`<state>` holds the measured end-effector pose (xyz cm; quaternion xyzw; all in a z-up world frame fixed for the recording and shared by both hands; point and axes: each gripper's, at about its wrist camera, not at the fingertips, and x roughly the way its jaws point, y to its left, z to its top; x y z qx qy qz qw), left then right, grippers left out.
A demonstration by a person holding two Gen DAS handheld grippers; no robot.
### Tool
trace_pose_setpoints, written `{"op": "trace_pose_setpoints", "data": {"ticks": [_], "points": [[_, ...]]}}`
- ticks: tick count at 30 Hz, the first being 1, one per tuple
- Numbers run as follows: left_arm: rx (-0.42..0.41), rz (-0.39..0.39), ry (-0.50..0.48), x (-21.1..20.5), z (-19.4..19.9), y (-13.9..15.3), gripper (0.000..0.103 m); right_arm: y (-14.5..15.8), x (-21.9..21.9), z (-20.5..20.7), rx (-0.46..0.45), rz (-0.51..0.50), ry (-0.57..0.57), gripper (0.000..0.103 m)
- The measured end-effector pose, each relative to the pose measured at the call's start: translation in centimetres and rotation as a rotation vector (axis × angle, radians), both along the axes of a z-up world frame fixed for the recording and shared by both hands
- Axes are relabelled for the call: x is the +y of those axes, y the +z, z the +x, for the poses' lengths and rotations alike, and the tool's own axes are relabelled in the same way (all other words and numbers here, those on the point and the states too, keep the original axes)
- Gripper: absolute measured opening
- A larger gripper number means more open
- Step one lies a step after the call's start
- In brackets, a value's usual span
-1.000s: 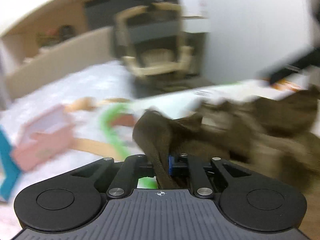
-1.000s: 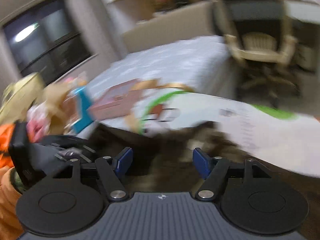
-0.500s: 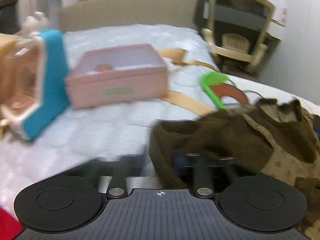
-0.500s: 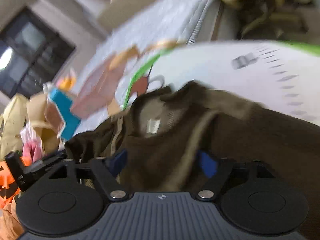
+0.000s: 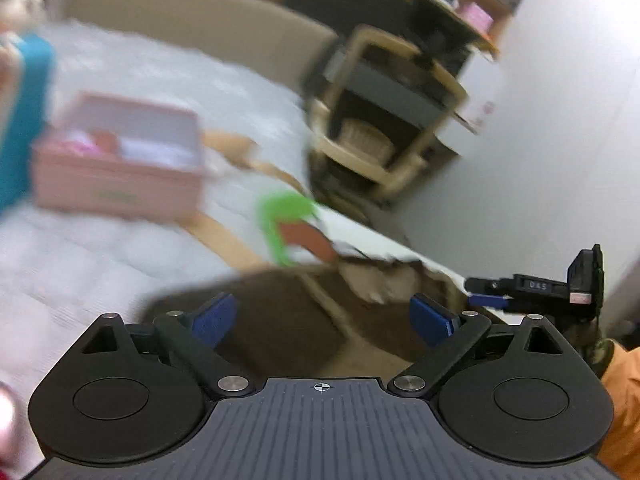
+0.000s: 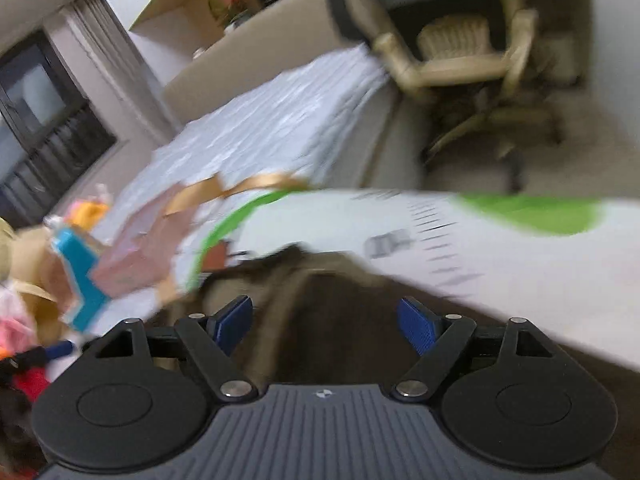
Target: Fold clothes
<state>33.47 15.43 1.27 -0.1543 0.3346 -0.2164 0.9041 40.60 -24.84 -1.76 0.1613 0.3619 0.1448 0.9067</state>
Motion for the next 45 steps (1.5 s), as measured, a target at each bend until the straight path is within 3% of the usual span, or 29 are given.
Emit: {"op": "trace_pose_setpoints", "data": {"ticks": [2,6,11,14,16,19,23,26,29,32,37,40,42,45], "points": [[-0.005,0.069,-0.041,-2.2,-1.3,-0.5,0.097,0.7,-1.4,-3.3,-0.057,-0.118,-0.01,0.081],[-0.048,0.256,-0.095,-5.2,-5.7,-1.3,0.098,1.3,-2.0,-11.1,-0.117,-0.357,0.086,0.084],[-0.194,0.476,-0.133,-6.8,-15.2,-0.9,0.1,1.2,-1.2,-21.2,-0.134,-0.484,0.261,0.084],[-0.256,0.537,-0.106,-7.0,-20.6,-0.8,0.101,1.1,0.3,-27.2,-0.147,-0.503,0.401,0.087],[-0.251,0.536,-0.105,-7.1,-23.8,-1.0,0.101,0.4,1.2,-30.8,-0.14,-0.51,0.51,0.087],[-0.236,0.536,-0.126,-7.6,-27.1,-1.4,0.102,-0.9,2.4,-34.9,-0.17,-0.615,0.596,0.087],[-0.23,0.525,-0.133,-8.8,-30.0,-2.4,0.102,-2.3,3.9,-36.1,-0.261,-0.754,0.519,0.092],[-0.231,0.532,-0.151,-9.9,-31.2,-3.4,0.102,-1.5,4.8,-35.0,-0.413,-0.842,0.353,0.083],[-0.243,0.612,-0.148,-10.7,-31.7,-4.6,0.102,1.8,4.4,-33.9,-0.529,-0.777,0.17,0.081],[-0.238,0.687,-0.024,-9.4,-30.7,-5.2,0.102,3.7,3.7,-33.5,-0.577,-0.748,0.102,0.081],[-0.172,0.618,0.269,-4.1,-27.6,-5.0,0.102,0.6,3.6,-33.3,-0.448,-0.775,0.178,0.081],[-0.109,0.593,0.287,-2.8,-26.3,-5.8,0.102,-2.6,4.1,-32.8,-0.354,-0.793,0.211,0.081],[-0.147,0.686,0.251,-3.1,-26.7,-5.2,0.102,-3.0,4.2,-33.0,-0.375,-0.845,0.188,0.074],[-0.261,0.866,0.231,-3.7,-27.7,-3.2,0.103,0.4,3.2,-33.8,-0.499,-0.891,0.094,0.071]]}}
